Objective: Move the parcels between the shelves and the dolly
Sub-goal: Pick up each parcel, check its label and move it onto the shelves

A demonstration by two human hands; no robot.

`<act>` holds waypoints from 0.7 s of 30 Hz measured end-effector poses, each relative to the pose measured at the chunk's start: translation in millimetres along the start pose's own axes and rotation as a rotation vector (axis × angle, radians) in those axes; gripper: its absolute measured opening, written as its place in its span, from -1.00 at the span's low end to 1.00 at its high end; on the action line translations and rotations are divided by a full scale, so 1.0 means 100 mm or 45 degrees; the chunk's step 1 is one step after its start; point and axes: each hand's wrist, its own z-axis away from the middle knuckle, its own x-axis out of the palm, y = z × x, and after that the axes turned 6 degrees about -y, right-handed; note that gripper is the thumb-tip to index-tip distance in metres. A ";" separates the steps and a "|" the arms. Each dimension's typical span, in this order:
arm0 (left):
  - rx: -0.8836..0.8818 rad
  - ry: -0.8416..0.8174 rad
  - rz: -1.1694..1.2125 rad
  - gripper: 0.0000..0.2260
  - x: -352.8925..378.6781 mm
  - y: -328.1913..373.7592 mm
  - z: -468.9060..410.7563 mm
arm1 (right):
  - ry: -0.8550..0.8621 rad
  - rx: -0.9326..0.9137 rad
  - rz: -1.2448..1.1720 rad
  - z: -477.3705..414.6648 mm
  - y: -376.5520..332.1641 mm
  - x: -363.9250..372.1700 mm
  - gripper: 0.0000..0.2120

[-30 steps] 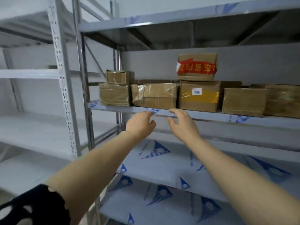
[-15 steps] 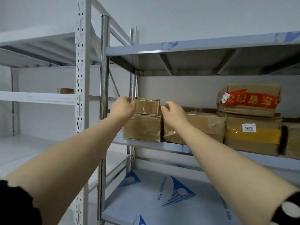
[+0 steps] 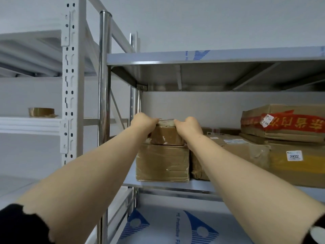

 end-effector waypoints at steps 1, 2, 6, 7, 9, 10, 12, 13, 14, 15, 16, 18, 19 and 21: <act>0.010 0.007 0.054 -0.75 0.00 -0.01 0.02 | 0.021 -0.002 -0.026 0.01 0.01 0.01 -0.70; 0.027 0.015 0.108 -0.79 -0.02 -0.01 0.06 | 0.040 -0.016 -0.065 0.04 0.01 0.01 -0.74; 0.094 0.054 0.237 -0.85 -0.18 -0.02 0.42 | 0.090 -0.149 -0.245 0.35 -0.02 -0.05 -0.75; 0.111 0.066 0.265 -0.86 -0.23 -0.01 0.55 | 0.098 -0.207 -0.277 0.47 -0.04 -0.07 -0.79; 0.150 0.084 0.322 -0.95 -0.33 -0.03 0.82 | 0.093 -0.329 -0.365 0.73 -0.08 -0.11 -0.86; 0.170 0.097 0.328 -0.97 -0.37 -0.05 0.97 | 0.072 -0.364 -0.424 0.86 -0.09 -0.12 -0.92; 0.183 0.109 0.321 -0.87 -0.45 -0.10 1.27 | 0.023 -0.397 -0.536 1.14 -0.09 -0.13 -0.91; 0.177 0.111 0.326 -0.83 -0.49 -0.13 1.44 | -0.005 -0.411 -0.600 1.27 -0.07 -0.13 -0.86; 0.163 0.120 0.324 -0.81 -0.53 -0.17 1.60 | -0.039 -0.420 -0.645 1.42 -0.04 -0.12 -0.83; 0.144 0.134 0.323 -0.81 -0.56 -0.23 1.76 | -0.082 -0.424 -0.687 1.56 0.00 -0.10 -0.79; 0.114 0.150 0.321 -0.82 -0.60 -0.29 1.91 | -0.141 -0.426 -0.735 1.71 0.03 -0.09 -0.75; 0.041 0.176 0.317 -0.85 -0.69 -0.43 2.22 | -0.278 -0.416 -0.854 2.02 0.09 -0.03 -0.72; 0.002 0.195 0.312 -0.85 -0.75 -0.51 2.37 | -0.338 -0.400 -0.893 2.18 0.11 0.00 -0.71; -0.094 0.240 0.300 -0.85 -0.86 -0.68 2.70 | -0.454 -0.356 -0.937 2.50 0.15 0.10 -0.69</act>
